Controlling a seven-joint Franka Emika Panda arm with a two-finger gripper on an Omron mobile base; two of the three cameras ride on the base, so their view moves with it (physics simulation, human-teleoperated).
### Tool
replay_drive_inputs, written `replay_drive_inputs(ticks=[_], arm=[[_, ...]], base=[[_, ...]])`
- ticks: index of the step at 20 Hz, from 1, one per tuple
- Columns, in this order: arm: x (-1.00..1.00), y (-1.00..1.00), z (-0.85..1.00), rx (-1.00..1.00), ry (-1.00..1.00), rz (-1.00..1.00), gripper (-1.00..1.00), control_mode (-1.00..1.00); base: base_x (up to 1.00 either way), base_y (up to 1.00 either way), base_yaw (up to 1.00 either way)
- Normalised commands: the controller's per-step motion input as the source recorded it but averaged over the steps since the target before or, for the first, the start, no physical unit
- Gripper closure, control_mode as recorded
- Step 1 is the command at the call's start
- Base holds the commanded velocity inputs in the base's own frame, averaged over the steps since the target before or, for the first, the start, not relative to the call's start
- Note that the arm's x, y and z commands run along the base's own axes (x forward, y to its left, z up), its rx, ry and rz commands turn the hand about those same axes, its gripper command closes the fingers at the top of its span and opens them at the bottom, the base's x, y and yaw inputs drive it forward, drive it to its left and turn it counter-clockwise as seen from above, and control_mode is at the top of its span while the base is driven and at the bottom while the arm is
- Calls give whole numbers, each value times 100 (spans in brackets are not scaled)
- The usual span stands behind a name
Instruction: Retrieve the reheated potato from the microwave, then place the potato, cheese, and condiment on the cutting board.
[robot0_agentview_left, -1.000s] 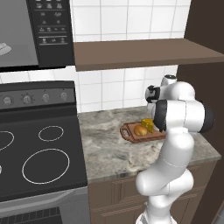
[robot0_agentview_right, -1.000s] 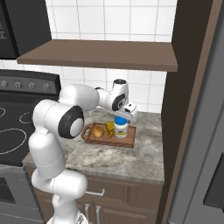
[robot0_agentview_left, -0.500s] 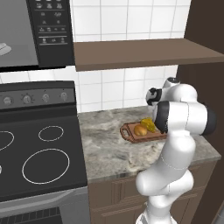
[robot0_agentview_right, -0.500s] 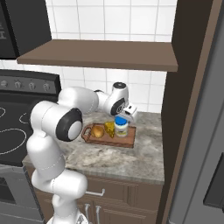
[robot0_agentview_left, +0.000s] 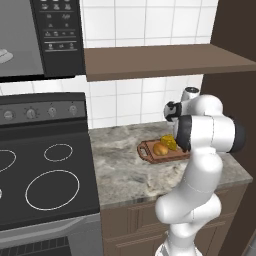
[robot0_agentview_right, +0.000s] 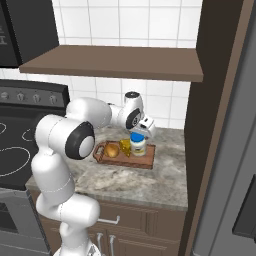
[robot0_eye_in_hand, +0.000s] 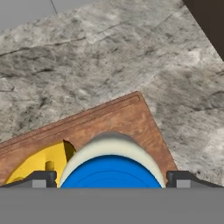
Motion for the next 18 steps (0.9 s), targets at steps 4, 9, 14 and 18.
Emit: replay_drive_inputs(ticks=[4, 9, 14, 18], arm=[[-12, -4, -13, 0, 0, 1, -100, -100], [-20, -5, -37, 0, -10, 5, -100, -100], [-11, -2, -45, 0, -15, 9, -100, -100], [-10, -8, -14, 0, -20, 8, -100, -100]], base=[[0, 0, 0], [0, 0, 0], [0, 0, 0], [0, 0, 0]])
